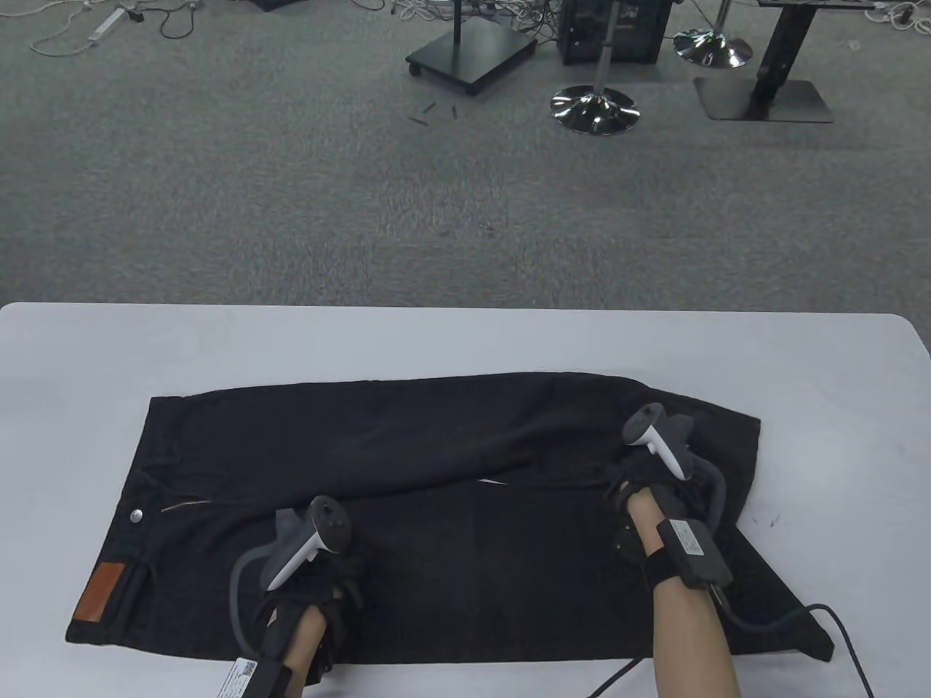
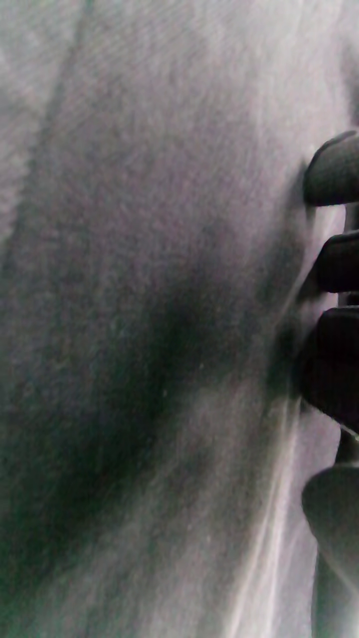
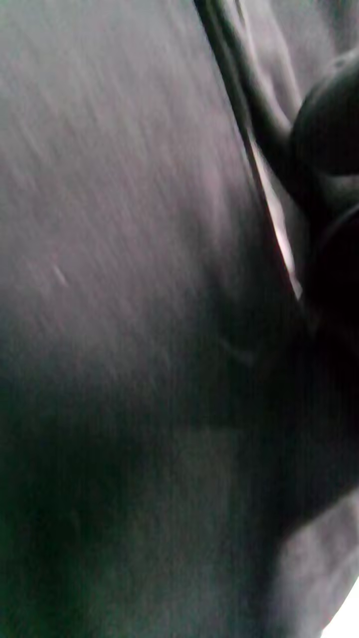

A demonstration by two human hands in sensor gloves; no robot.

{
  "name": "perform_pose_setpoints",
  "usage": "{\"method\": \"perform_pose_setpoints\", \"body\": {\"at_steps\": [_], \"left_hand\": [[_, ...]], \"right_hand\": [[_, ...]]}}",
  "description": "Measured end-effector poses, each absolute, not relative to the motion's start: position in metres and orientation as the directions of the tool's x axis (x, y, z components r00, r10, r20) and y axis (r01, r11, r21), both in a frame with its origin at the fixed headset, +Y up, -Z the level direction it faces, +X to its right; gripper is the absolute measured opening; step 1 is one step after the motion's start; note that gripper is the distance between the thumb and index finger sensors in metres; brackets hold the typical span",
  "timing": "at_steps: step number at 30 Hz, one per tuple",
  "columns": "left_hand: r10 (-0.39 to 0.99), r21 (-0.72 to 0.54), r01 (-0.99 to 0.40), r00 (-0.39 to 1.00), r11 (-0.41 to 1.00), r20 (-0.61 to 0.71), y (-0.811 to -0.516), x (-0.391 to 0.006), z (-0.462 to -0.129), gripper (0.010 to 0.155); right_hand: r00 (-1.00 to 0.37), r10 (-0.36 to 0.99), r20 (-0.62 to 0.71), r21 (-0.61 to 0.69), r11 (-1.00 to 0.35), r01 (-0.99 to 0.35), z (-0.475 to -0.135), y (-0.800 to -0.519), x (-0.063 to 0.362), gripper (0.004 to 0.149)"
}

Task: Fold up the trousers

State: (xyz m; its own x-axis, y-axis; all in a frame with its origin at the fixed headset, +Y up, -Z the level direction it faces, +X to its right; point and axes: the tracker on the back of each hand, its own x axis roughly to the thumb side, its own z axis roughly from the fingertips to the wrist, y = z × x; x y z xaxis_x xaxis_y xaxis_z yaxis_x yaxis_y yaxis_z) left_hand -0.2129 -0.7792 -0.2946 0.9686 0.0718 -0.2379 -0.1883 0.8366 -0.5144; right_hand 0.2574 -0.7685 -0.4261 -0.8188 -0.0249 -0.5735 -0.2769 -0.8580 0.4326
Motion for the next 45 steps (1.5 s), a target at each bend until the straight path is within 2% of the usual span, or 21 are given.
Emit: {"method": "perform_pose_setpoints", "body": {"at_steps": [2, 3, 7, 9, 11, 16, 19, 24, 26, 28, 30, 33, 36, 42, 45], "left_hand": [[0.075, -0.516, -0.192, 0.968, 0.835, -0.239, -0.779, -0.213, -0.295, 0.072], [0.076, -0.516, -0.193, 0.968, 0.835, -0.239, -0.779, -0.213, -0.295, 0.072], [0.078, -0.520, -0.195, 0.968, 0.832, -0.239, -0.778, -0.213, -0.295, 0.073], [0.078, -0.523, -0.196, 0.968, 0.830, -0.239, -0.778, -0.212, -0.296, 0.073], [0.076, -0.522, -0.193, 0.968, 0.831, -0.238, -0.778, -0.213, -0.296, 0.073], [0.077, -0.523, -0.195, 0.968, 0.830, -0.239, -0.778, -0.213, -0.296, 0.073], [0.089, -0.517, -0.207, 0.965, 0.831, -0.245, -0.778, -0.215, -0.295, 0.073], [0.095, -0.517, -0.215, 0.964, 0.829, -0.249, -0.777, -0.215, -0.295, 0.072], [0.093, -0.517, -0.212, 0.964, 0.829, -0.248, -0.777, -0.215, -0.295, 0.072], [0.093, -0.518, -0.213, 0.964, 0.828, -0.248, -0.777, -0.215, -0.295, 0.072], [0.094, -0.517, -0.214, 0.964, 0.829, -0.249, -0.777, -0.215, -0.295, 0.073], [0.095, -0.518, -0.219, 0.962, 0.827, -0.254, -0.779, -0.215, -0.295, 0.073], [0.106, -0.515, -0.231, 0.960, 0.825, -0.260, -0.779, -0.218, -0.295, 0.073], [0.093, -0.521, -0.218, 0.962, 0.825, -0.256, -0.779, -0.216, -0.296, 0.074], [0.099, -0.518, -0.224, 0.961, 0.825, -0.258, -0.779, -0.216, -0.295, 0.074]], "right_hand": [[-0.773, -0.046, -0.633, 0.383, -0.886, -0.261, -0.423, -0.771, 0.268, 0.067], [-0.764, -0.079, -0.640, 0.398, -0.885, -0.242, -0.421, -0.774, 0.271, 0.067], [-0.823, -0.082, -0.562, 0.413, -0.890, -0.194, -0.415, -0.772, 0.260, 0.068], [-0.855, 0.019, -0.519, 0.371, -0.896, -0.245, -0.410, -0.773, 0.251, 0.067], [-0.890, 0.091, -0.447, 0.415, -0.860, -0.297, -0.404, -0.776, 0.244, 0.067], [-0.926, 0.050, -0.375, 0.451, -0.863, -0.229, -0.392, -0.773, 0.240, 0.066], [-0.916, -0.030, -0.401, 0.486, -0.855, -0.184, -0.394, -0.775, 0.245, 0.069], [-0.844, 0.072, -0.532, 0.404, -0.854, -0.327, -0.409, -0.780, 0.260, 0.068], [-0.832, 0.060, -0.551, 0.404, -0.853, -0.329, -0.415, -0.786, 0.259, 0.067], [-0.819, 0.102, -0.564, 0.367, -0.858, -0.359, -0.418, -0.792, 0.255, 0.067], [-0.807, 0.190, -0.559, 0.275, -0.876, -0.397, -0.422, -0.798, 0.246, 0.067], [-0.844, 0.152, -0.515, 0.335, -0.870, -0.361, -0.423, -0.796, 0.242, 0.067], [-0.836, 0.071, -0.544, 0.410, -0.847, -0.338, -0.420, -0.791, 0.257, 0.067], [-0.825, 0.025, -0.565, 0.420, -0.852, -0.314, -0.406, -0.778, 0.273, 0.069], [-0.826, 0.062, -0.561, 0.409, -0.846, -0.342, -0.396, -0.768, 0.281, 0.068]]}}
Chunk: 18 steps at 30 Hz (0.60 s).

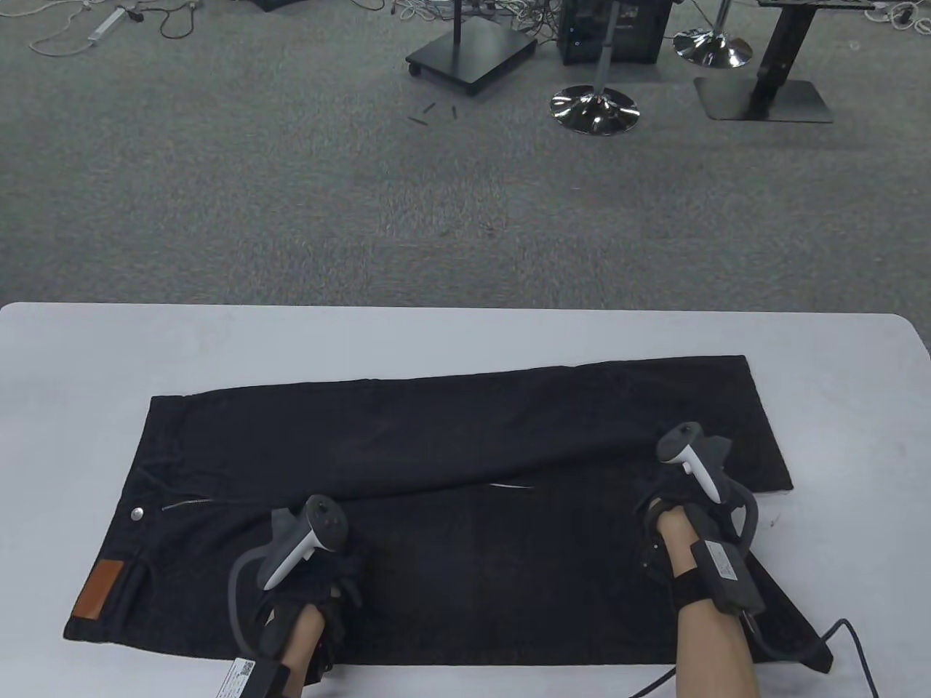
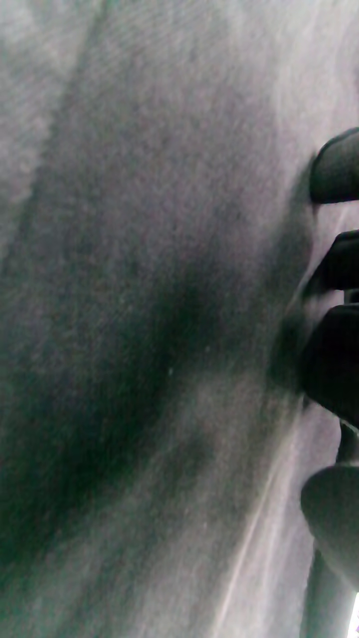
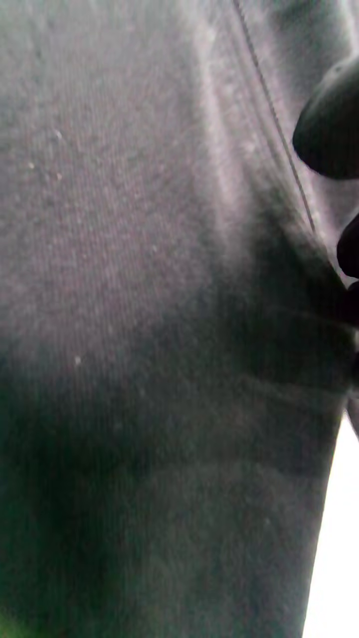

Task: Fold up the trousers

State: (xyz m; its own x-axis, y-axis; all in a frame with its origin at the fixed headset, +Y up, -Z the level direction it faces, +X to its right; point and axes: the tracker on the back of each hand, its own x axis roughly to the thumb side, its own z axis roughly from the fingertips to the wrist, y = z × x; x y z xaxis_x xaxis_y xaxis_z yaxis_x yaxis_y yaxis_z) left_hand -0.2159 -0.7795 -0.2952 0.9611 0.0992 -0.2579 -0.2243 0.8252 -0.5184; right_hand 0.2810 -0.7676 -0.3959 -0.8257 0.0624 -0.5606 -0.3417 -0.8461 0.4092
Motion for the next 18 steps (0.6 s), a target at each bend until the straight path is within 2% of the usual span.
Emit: {"method": "perform_pose_setpoints", "body": {"at_steps": [4, 11, 14, 16, 18], "left_hand": [[0.097, -0.521, -0.222, 0.962, 0.824, -0.257, -0.779, -0.216, -0.295, 0.074], [0.092, -0.520, -0.216, 0.963, 0.827, -0.255, -0.779, -0.215, -0.294, 0.074], [0.085, -0.513, -0.209, 0.964, 0.832, -0.253, -0.779, -0.215, -0.294, 0.074], [0.089, -0.512, -0.214, 0.962, 0.832, -0.258, -0.779, -0.215, -0.294, 0.074], [0.087, -0.513, -0.211, 0.963, 0.832, -0.255, -0.779, -0.215, -0.294, 0.074]], "right_hand": [[-0.824, 0.105, -0.557, 0.368, -0.858, -0.358, -0.386, -0.754, 0.287, 0.066], [-0.868, -0.028, -0.496, 0.442, -0.868, -0.225, -0.377, -0.727, 0.278, 0.063], [-0.869, -0.083, -0.487, 0.484, -0.854, -0.189, -0.375, -0.726, 0.279, 0.064], [-0.861, -0.168, -0.479, 0.560, -0.814, -0.153, -0.372, -0.732, 0.283, 0.063], [-0.863, -0.170, -0.475, 0.594, -0.785, -0.173, -0.369, -0.739, 0.290, 0.061]]}}
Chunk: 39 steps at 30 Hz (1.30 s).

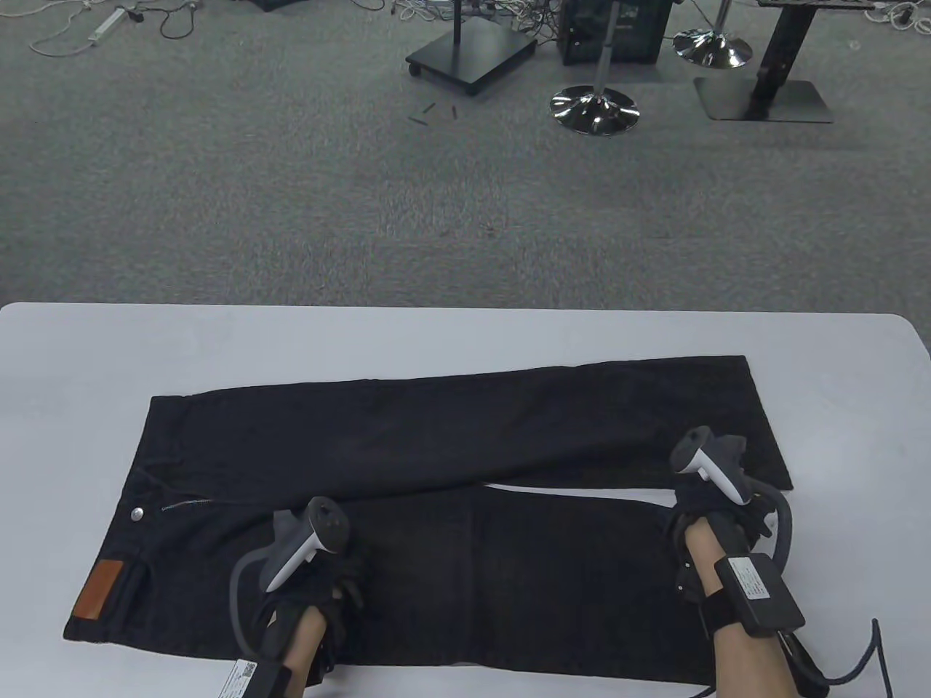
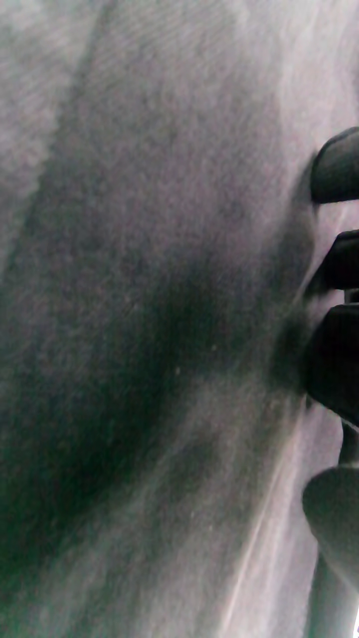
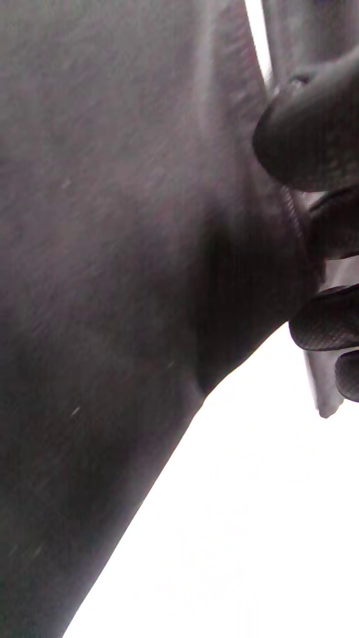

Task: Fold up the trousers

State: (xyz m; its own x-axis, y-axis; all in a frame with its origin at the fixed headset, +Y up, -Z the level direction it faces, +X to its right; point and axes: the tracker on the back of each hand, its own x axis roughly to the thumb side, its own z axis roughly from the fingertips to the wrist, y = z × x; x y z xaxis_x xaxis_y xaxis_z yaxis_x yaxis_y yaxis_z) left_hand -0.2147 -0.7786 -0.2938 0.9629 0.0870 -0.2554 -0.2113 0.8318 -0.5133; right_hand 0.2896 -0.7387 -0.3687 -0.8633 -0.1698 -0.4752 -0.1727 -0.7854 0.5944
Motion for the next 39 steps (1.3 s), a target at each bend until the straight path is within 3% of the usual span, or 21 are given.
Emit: {"method": "perform_pose_setpoints", "body": {"at_steps": [3, 9, 16, 26, 30, 34, 37, 39], "left_hand": [[0.092, -0.512, -0.216, 0.962, 0.831, -0.257, -0.779, -0.215, -0.294, 0.074], [0.092, -0.510, -0.214, 0.963, 0.833, -0.255, -0.779, -0.215, -0.293, 0.074], [0.088, -0.510, -0.212, 0.963, 0.834, -0.256, -0.779, -0.214, -0.294, 0.074], [0.093, -0.511, -0.215, 0.963, 0.832, -0.254, -0.779, -0.215, -0.294, 0.074], [0.092, -0.511, -0.215, 0.963, 0.832, -0.255, -0.779, -0.215, -0.294, 0.074], [0.093, -0.514, -0.215, 0.963, 0.830, -0.254, -0.779, -0.215, -0.294, 0.074], [0.091, -0.514, -0.214, 0.963, 0.831, -0.253, -0.779, -0.215, -0.294, 0.074], [0.092, -0.514, -0.215, 0.963, 0.831, -0.254, -0.779, -0.215, -0.294, 0.074]], "right_hand": [[-0.861, -0.124, -0.493, 0.567, -0.797, -0.210, -0.365, -0.745, 0.297, 0.060], [-0.862, -0.243, -0.445, 0.546, -0.837, -0.046, -0.363, -0.739, 0.303, 0.051], [-0.878, -0.250, -0.408, 0.523, -0.852, -0.001, -0.355, -0.724, 0.312, 0.038], [-0.873, 0.127, -0.471, 0.382, -0.863, -0.331, -0.353, -0.756, 0.329, 0.060], [-0.843, 0.195, -0.501, 0.283, -0.884, -0.373, -0.356, -0.764, 0.332, 0.050], [-0.878, 0.192, -0.438, 0.256, -0.910, -0.327, -0.359, -0.740, 0.319, 0.043], [-0.899, 0.264, -0.350, 0.105, -0.942, -0.318, -0.356, -0.706, 0.302, 0.043], [-0.921, 0.291, -0.258, 0.082, -0.943, -0.321, -0.351, -0.690, 0.286, 0.044]]}}
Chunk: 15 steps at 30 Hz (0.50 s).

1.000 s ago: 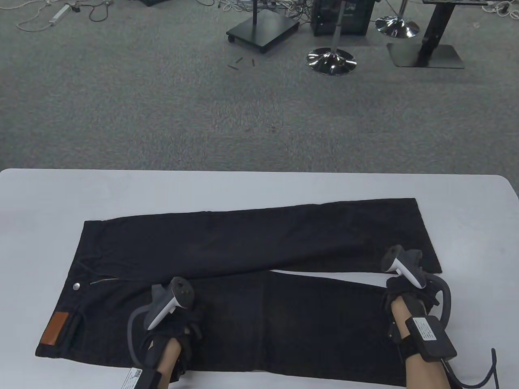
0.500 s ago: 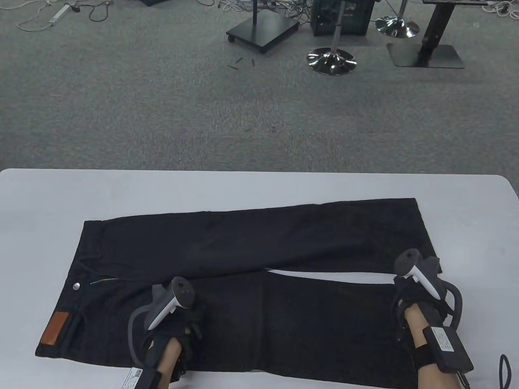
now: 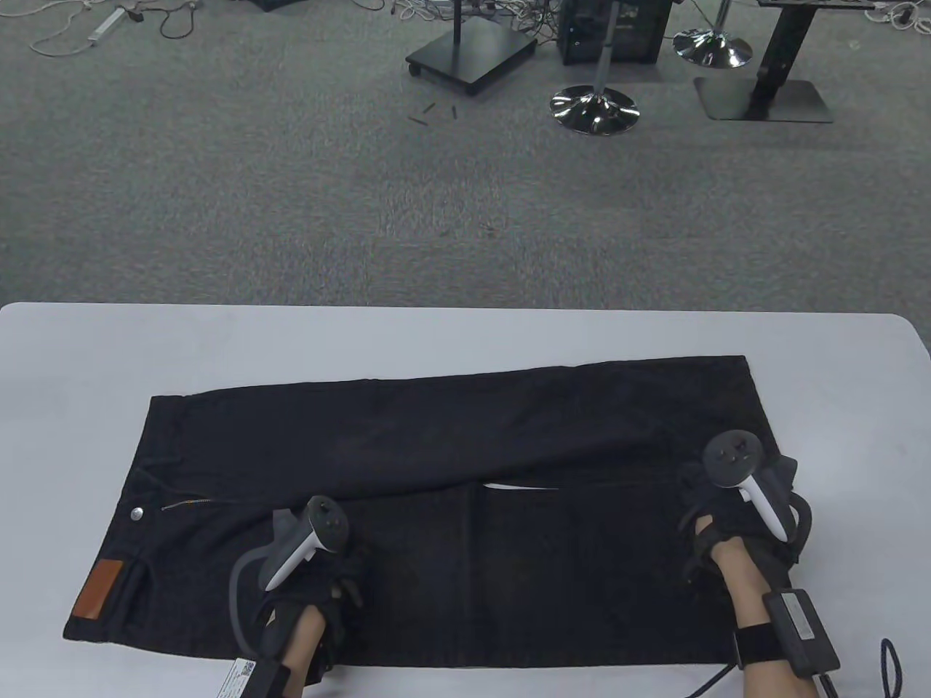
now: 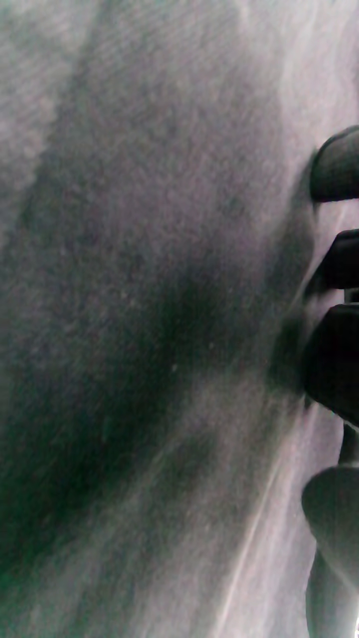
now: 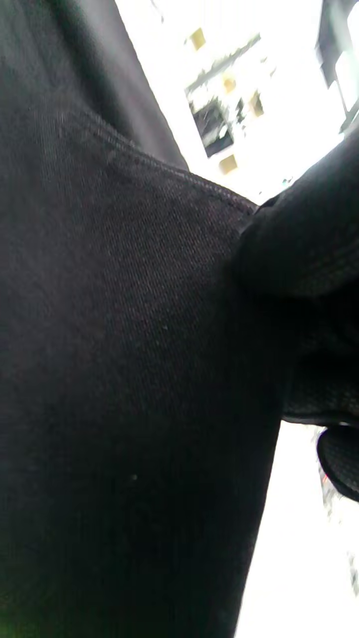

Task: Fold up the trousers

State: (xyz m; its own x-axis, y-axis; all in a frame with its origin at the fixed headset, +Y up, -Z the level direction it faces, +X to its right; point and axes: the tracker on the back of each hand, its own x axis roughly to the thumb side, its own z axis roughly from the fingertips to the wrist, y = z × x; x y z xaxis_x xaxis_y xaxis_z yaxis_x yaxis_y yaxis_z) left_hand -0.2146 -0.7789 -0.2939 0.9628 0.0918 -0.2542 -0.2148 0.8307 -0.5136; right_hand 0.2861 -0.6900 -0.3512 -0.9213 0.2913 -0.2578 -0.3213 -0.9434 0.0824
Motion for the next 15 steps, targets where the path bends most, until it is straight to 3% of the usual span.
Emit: {"method": "perform_pose_setpoints", "body": {"at_steps": [2, 5, 8, 11, 15], "left_hand": [[0.092, -0.513, -0.215, 0.963, 0.831, -0.254, -0.779, -0.215, -0.294, 0.074], [0.097, -0.513, -0.220, 0.962, 0.830, -0.255, -0.779, -0.215, -0.294, 0.074], [0.097, -0.512, -0.220, 0.962, 0.831, -0.255, -0.779, -0.215, -0.294, 0.074], [0.099, -0.511, -0.221, 0.962, 0.831, -0.255, -0.779, -0.215, -0.294, 0.074], [0.098, -0.513, -0.220, 0.962, 0.830, -0.255, -0.779, -0.215, -0.295, 0.074]], "right_hand": [[-0.936, 0.304, -0.179, 0.232, -0.911, -0.341, -0.347, -0.690, 0.270, 0.044], [-0.935, 0.328, -0.135, 0.492, -0.797, -0.351, -0.336, -0.710, 0.245, 0.045], [-0.938, 0.310, -0.154, 0.690, -0.646, -0.327, -0.329, -0.734, 0.232, 0.048], [-0.921, 0.341, -0.189, 0.614, -0.691, -0.382, -0.335, -0.735, 0.235, 0.046], [-0.908, 0.349, -0.232, 0.399, -0.817, -0.416, -0.344, -0.725, 0.245, 0.048]]}}
